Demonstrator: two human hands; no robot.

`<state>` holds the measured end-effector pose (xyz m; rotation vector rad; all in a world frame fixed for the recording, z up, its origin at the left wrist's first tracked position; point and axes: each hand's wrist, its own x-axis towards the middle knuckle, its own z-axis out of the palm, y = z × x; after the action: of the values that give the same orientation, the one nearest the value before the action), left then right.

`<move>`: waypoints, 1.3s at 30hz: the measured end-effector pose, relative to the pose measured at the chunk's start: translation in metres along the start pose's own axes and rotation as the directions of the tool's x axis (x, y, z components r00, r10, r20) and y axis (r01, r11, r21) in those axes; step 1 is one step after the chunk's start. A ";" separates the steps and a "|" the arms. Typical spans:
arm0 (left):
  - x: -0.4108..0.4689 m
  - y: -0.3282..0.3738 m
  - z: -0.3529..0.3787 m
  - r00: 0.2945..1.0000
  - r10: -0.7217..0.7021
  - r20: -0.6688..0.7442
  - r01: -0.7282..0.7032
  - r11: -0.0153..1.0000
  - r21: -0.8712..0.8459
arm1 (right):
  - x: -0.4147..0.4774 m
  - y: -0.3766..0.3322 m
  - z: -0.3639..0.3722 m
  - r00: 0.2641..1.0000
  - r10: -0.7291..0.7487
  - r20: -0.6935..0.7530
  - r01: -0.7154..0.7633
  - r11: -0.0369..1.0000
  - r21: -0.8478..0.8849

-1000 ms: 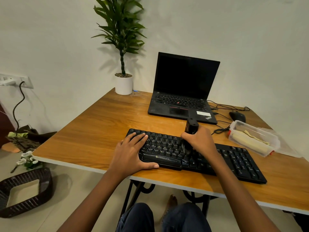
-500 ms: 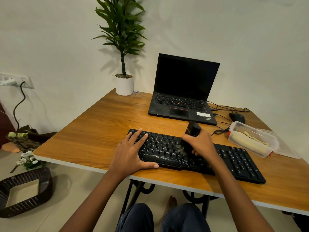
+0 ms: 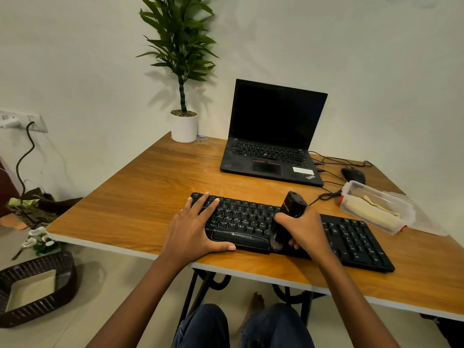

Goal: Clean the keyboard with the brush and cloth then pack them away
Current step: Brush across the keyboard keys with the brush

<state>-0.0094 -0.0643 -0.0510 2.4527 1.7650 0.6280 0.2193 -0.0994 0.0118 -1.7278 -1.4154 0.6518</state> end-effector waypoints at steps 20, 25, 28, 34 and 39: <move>0.001 0.002 -0.002 1.000 0.005 -0.002 -0.005 1.000 0.003 | -0.024 0.008 -0.005 0.984 0.026 -0.177 -0.010 0.996 0.088; 0.001 0.002 -0.002 1.000 0.008 -0.002 -0.008 1.000 -0.003 | -0.016 0.000 -0.015 0.996 0.068 -0.055 -0.064 0.995 0.076; 0.002 0.001 -0.001 1.000 0.006 -0.014 -0.007 1.000 -0.006 | -0.013 -0.001 -0.007 0.985 0.054 -0.165 -0.036 0.993 0.110; 0.001 0.001 0.000 1.000 0.012 -0.006 -0.012 1.000 -0.007 | -0.010 -0.002 -0.007 0.989 0.115 -0.095 -0.110 0.992 0.062; 0.001 0.001 0.000 1.000 0.007 -0.002 -0.007 1.000 -0.013 | -0.012 -0.002 -0.003 0.994 0.110 -0.023 -0.109 0.992 0.057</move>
<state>-0.0083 -0.0635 -0.0509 2.4514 1.7481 0.6409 0.2171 -0.1115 0.0142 -1.7736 -1.2799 0.7185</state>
